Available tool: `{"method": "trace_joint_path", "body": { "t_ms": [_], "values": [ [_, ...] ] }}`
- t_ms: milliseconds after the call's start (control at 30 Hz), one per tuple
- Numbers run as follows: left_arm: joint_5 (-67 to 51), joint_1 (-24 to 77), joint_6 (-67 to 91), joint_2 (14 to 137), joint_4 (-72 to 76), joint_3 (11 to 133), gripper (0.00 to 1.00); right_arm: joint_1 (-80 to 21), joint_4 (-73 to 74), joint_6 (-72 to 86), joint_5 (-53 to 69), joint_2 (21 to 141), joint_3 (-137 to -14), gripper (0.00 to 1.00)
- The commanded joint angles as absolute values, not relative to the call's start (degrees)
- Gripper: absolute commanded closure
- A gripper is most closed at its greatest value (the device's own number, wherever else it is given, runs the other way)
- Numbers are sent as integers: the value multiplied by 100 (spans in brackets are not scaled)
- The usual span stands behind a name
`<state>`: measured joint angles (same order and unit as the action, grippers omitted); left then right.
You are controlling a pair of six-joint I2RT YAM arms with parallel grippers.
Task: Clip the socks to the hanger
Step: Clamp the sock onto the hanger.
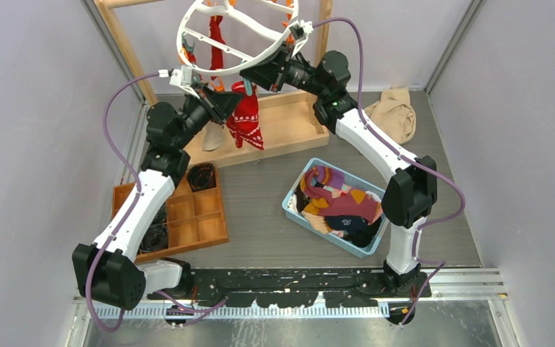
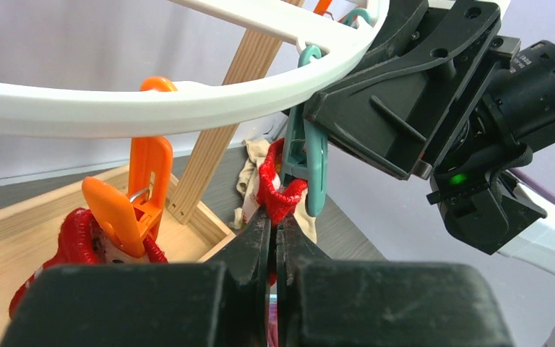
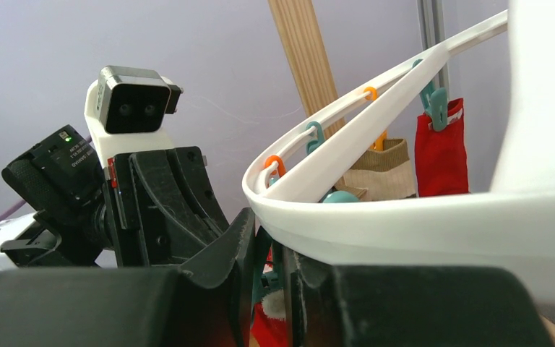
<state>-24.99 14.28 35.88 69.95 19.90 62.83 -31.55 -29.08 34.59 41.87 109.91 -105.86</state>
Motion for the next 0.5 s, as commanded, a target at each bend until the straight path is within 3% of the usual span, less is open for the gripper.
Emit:
{"method": "trace_joint_path", "body": {
  "t_ms": [0, 267, 467],
  "values": [
    [-2439, 1380, 3856, 6995, 2488, 6328, 100, -3203, -3036, 3430, 4376, 10861, -10661, 98],
    [-2583, 1380, 4233, 7110, 2676, 6348, 100, -3221, -3097, 3349, 4367, 10851, -10627, 93],
    [-2566, 1371, 4206, 7085, 2622, 6257, 100, -3217, -3190, 3349, 4342, 10815, -10584, 61]
  ]
}}
